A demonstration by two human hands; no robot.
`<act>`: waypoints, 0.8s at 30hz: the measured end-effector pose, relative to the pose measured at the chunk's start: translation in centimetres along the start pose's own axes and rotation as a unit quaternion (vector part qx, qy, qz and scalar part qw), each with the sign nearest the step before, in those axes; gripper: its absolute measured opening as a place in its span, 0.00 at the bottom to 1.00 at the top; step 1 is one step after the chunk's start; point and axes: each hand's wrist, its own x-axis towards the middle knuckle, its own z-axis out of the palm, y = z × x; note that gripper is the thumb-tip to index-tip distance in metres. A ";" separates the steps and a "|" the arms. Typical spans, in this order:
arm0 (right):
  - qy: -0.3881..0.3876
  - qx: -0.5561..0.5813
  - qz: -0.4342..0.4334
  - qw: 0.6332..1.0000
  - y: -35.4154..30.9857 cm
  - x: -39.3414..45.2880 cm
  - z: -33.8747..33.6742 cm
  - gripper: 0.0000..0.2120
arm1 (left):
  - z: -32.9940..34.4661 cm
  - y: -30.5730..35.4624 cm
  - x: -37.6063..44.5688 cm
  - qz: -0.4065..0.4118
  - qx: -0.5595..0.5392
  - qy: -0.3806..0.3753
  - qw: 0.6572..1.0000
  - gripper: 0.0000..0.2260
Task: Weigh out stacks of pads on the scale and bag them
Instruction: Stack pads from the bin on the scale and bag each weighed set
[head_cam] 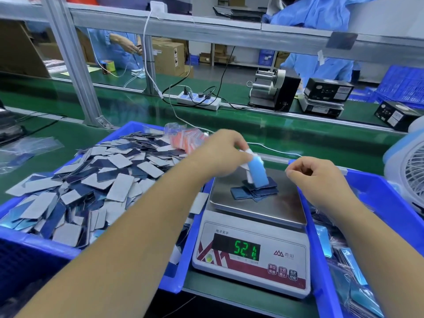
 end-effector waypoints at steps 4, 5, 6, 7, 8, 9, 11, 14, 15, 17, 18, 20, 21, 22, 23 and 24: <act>-0.004 -0.015 0.006 1.000 0.2 0.0 0.1 0.09 | 3.7 -0.2 0.5 0.006 0.054 -0.027 0.998 0.05; -0.005 -0.016 0.006 1.000 0.2 0.0 0.1 0.09 | 4.1 -0.3 0.5 0.013 0.087 -0.022 0.996 0.06; -0.006 -0.015 0.005 1.000 0.3 0.0 0.0 0.09 | 4.3 -0.5 0.4 0.019 0.112 -0.017 0.993 0.07; -0.006 -0.015 0.005 1.000 0.3 0.0 0.0 0.09 | 4.4 -0.6 0.3 0.024 0.127 -0.012 0.992 0.08; -0.007 -0.016 0.004 1.000 0.3 0.0 0.0 0.09 | 4.4 -0.8 0.2 0.028 0.133 -0.009 0.991 0.09; -0.008 -0.016 0.003 1.000 0.3 0.0 0.0 0.09 | 4.4 -0.9 0.3 0.033 0.136 -0.007 0.990 0.09; -0.010 -0.015 0.000 1.000 0.3 0.0 0.1 0.09 | 4.2 -1.2 0.4 0.041 0.134 -0.002 0.990 0.09; -0.009 -0.018 -0.006 1.000 0.3 0.0 0.1 0.08 | 3.7 -1.6 0.3 0.053 0.084 0.046 0.994 0.08; -0.007 -0.017 -0.009 1.000 0.3 0.0 0.2 0.09 | 3.6 -1.8 0.3 0.057 0.068 0.065 0.994 0.08; -0.007 -0.014 -0.014 1.000 0.3 0.0 0.2 0.09 | 3.6 -2.2 0.2 0.064 0.043 0.088 0.993 0.07; -0.009 -0.013 -0.016 1.000 0.3 0.0 0.3 0.09 | 3.6 -2.4 0.2 0.064 0.035 0.094 0.993 0.07; -0.013 -0.009 -0.016 1.000 0.3 0.0 0.4 0.09 | 3.7 -2.9 0.3 0.055 0.019 0.103 0.993 0.06; -0.015 -0.008 -0.015 1.000 0.4 0.0 0.4 0.09 | 3.7 -3.1 0.4 0.049 0.013 0.108 0.993 0.07; -0.015 -0.006 -0.016 1.000 0.4 -0.1 0.4 0.09 | 3.7 -3.2 0.4 0.044 0.009 0.114 0.992 0.07; -0.016 -0.005 -0.018 1.000 0.5 -0.1 0.4 0.10 | 3.7 -3.3 0.5 0.039 0.006 0.118 0.992 0.07; -0.017 -0.004 -0.020 1.000 0.5 -0.1 0.3 0.10 | 3.7 -3.4 0.5 0.035 0.004 0.120 0.992 0.07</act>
